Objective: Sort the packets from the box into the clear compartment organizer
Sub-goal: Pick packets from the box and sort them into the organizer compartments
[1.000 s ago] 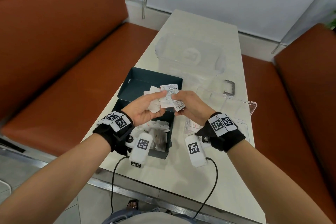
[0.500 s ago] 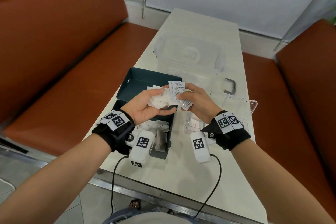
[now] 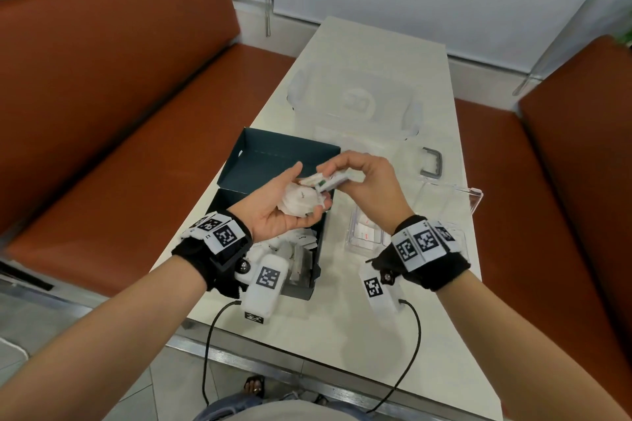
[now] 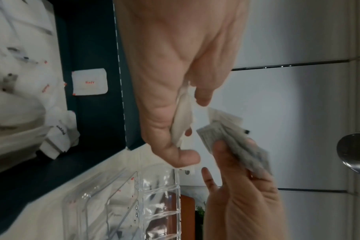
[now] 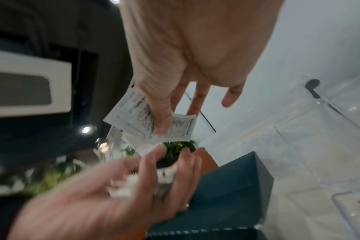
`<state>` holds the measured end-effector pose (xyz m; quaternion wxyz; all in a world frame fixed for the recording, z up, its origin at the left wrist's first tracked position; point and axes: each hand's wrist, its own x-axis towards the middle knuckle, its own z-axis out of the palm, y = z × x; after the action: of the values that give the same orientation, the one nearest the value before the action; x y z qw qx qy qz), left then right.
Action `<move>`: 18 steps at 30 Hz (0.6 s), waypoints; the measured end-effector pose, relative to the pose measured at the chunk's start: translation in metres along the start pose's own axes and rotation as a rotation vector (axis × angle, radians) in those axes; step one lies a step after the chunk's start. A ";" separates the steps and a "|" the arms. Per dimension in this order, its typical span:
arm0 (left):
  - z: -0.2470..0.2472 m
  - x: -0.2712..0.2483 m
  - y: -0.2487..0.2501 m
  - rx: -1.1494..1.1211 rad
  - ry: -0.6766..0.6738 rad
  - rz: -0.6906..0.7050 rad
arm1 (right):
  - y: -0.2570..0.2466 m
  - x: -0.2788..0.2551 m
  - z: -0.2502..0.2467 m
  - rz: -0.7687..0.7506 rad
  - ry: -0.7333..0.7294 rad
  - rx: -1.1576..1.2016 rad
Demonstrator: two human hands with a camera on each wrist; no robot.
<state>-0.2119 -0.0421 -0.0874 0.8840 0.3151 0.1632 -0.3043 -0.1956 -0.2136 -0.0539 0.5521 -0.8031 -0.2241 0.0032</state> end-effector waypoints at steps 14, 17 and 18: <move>0.008 -0.009 -0.004 0.185 -0.027 0.126 | 0.014 -0.007 0.008 0.118 0.038 0.268; 0.009 -0.005 -0.004 0.294 0.016 0.187 | 0.013 -0.007 0.001 0.143 0.119 0.243; 0.010 -0.004 -0.004 0.334 0.038 0.202 | 0.013 -0.006 -0.002 0.155 0.154 0.202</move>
<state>-0.2165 -0.0490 -0.0797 0.8422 0.4780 0.0946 -0.2308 -0.1954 -0.2209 -0.0666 0.6439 -0.7561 -0.1168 0.0070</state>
